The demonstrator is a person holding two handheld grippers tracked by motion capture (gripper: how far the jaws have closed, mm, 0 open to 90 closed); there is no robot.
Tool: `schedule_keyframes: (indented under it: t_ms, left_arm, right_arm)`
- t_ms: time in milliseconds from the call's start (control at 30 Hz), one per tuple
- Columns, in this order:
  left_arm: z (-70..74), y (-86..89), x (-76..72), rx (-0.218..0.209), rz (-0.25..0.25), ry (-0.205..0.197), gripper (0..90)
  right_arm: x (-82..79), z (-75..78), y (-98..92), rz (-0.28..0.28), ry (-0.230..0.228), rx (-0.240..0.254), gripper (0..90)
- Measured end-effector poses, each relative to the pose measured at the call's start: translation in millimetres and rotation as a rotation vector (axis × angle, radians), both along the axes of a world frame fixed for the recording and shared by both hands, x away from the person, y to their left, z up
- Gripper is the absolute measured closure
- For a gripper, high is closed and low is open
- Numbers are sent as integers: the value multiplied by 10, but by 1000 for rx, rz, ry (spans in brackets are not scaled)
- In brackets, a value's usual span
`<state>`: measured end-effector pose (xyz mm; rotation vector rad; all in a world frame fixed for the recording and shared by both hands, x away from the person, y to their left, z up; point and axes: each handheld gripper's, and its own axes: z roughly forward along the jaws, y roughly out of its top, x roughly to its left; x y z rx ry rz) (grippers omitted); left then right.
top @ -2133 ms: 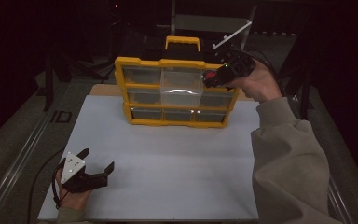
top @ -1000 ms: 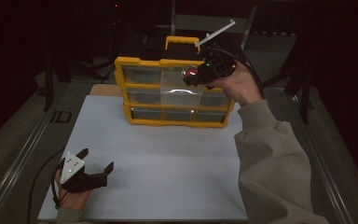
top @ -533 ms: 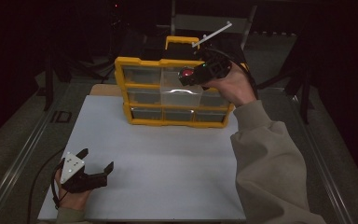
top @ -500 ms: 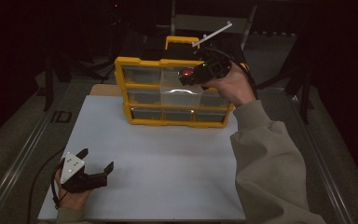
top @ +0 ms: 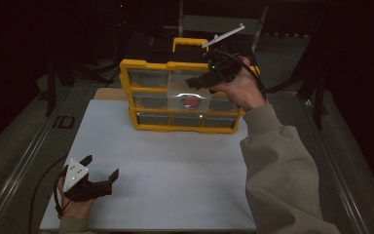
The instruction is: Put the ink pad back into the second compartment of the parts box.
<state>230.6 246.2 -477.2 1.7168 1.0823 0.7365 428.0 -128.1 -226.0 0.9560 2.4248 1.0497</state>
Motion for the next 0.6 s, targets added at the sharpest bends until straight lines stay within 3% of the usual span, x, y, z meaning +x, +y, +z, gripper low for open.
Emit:
schedule_keyframes:
  t_ms: [600]
  left_arm:
    - [0, 1, 0, -1, 1, 1, 0]
  right_arm:
    - [-4, -34, -90, 3, 0, -53, 87]
